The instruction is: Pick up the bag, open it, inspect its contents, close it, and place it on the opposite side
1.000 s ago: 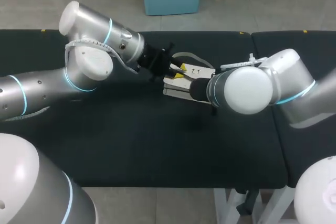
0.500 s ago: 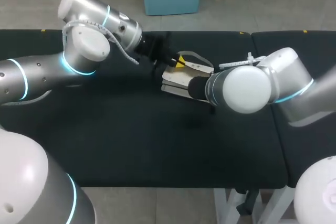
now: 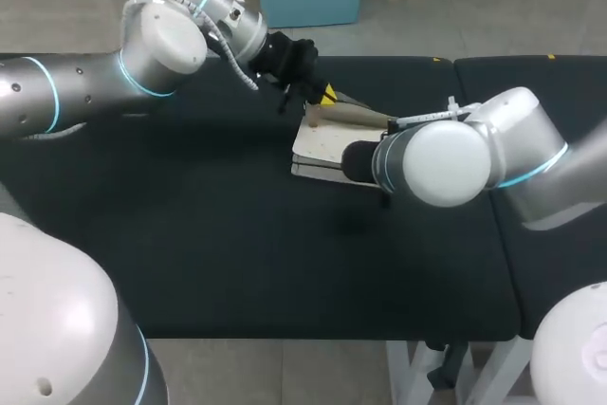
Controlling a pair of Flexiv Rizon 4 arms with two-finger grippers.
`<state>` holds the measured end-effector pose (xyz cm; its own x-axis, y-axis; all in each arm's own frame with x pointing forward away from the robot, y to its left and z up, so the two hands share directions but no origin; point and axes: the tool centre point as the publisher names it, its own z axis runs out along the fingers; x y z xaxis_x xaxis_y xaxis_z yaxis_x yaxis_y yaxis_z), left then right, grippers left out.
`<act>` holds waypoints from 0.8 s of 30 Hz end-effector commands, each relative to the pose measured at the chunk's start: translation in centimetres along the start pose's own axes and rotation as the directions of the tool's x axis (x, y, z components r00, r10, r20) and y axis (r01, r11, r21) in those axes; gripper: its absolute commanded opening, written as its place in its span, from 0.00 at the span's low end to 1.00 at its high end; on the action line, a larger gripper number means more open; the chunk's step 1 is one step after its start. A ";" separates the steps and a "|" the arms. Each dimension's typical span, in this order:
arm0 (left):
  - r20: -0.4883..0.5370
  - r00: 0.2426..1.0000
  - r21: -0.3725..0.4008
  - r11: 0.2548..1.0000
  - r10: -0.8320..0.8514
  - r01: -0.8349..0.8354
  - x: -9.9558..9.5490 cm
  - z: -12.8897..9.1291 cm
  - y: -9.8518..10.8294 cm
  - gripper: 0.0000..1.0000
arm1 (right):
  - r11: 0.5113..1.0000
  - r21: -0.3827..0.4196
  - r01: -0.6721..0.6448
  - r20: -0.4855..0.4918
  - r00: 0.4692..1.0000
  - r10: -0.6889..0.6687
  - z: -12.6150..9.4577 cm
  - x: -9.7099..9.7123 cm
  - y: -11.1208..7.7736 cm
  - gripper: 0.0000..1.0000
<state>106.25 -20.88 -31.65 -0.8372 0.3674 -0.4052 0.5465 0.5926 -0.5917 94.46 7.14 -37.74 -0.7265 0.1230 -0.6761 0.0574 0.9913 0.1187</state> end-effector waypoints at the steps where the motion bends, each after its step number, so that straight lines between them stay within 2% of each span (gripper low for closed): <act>1: 0.006 1.000 -0.001 1.000 0.019 -0.019 0.8 0.4 0.2 0.47 | 1.000 -0.013 -0.001 0.019 1.000 0.001 0.1 0.5 -0.3 0.00; 9: 0.051 0.998 -0.003 1.000 0.021 -0.021 1.8 1.3 0.8 0.49 | 1.000 -0.013 -0.001 0.019 1.000 0.001 0.1 0.5 -0.3 0.00; 16: 0.062 0.998 0.003 1.000 -0.003 0.002 0.6 3.1 1.6 0.44 | 1.000 -0.013 -0.001 0.019 1.000 0.001 0.1 0.5 -0.3 0.00; 24: 0.044 0.998 0.001 0.999 -0.044 0.044 -1.0 4.6 2.8 0.44 | 1.000 -0.013 -0.001 0.019 1.000 0.001 0.1 0.5 -0.3 0.00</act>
<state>107.26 -22.13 -35.30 -0.8565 0.2944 -0.4239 0.5092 0.6160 -0.6010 94.43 7.11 -37.70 -0.7266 0.1232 -0.6759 0.0577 0.9913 0.1186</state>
